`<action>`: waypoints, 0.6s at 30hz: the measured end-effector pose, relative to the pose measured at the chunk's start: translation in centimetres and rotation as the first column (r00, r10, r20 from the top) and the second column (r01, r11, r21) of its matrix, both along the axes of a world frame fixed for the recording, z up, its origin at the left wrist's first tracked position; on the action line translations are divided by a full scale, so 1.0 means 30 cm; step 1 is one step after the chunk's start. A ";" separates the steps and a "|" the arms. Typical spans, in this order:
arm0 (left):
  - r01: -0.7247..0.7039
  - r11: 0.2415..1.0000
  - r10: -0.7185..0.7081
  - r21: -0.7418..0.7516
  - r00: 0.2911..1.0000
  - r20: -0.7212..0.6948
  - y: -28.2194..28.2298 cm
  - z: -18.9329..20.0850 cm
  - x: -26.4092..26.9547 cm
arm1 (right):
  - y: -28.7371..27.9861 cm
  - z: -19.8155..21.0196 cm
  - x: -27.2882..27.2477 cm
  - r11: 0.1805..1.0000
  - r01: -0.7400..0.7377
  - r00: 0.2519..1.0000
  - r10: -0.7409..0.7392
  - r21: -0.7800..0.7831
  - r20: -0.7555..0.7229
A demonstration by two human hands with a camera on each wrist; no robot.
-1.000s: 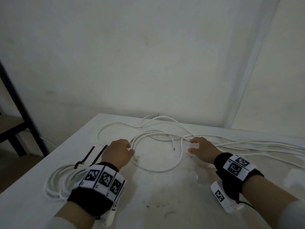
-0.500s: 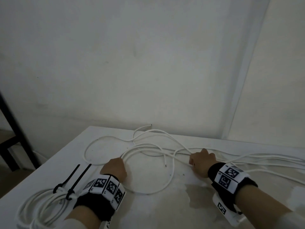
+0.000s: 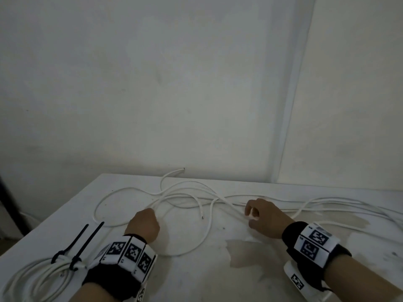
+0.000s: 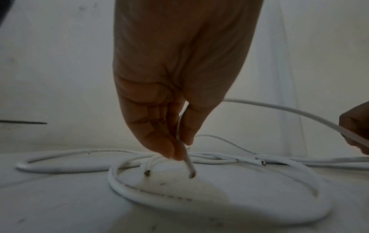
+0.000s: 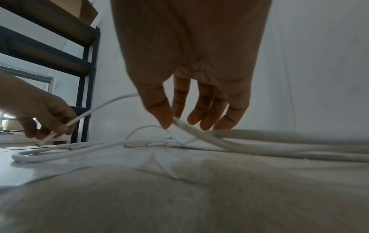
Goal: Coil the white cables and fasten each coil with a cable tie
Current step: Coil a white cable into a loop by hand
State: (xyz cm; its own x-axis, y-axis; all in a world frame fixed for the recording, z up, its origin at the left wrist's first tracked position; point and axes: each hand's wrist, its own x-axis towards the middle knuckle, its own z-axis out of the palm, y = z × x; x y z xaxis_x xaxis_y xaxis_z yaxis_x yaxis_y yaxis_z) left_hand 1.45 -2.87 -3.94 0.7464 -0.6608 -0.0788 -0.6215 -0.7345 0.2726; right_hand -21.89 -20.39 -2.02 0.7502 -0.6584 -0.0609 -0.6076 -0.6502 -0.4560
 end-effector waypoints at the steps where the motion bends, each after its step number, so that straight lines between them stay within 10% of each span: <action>1: 0.000 1.000 0.000 -0.002 1.000 -0.007 0.007 -0.005 -0.001 | -0.002 -0.006 -0.011 1.000 0.016 0.999 -0.016 0.011 -0.034; 9: -0.025 0.999 0.021 -0.034 0.993 -0.118 0.062 -0.033 0.016 | -0.007 -0.045 -0.029 0.994 0.105 0.968 -0.096 0.027 -0.231; 18: -0.052 0.989 0.011 -0.139 0.960 -0.278 0.073 0.006 -0.025 | 0.005 -0.037 -0.031 0.992 0.113 0.992 -0.116 -0.053 -0.049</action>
State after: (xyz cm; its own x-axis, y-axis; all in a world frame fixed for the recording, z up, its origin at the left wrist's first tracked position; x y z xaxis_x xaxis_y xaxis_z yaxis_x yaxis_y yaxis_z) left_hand 0.71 -0.67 -3.76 0.7294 -0.6571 -0.1905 -0.4845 -0.6927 0.5342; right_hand -22.83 -20.24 -3.12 0.6664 -0.7430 -0.0629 -0.7015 -0.5961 -0.3906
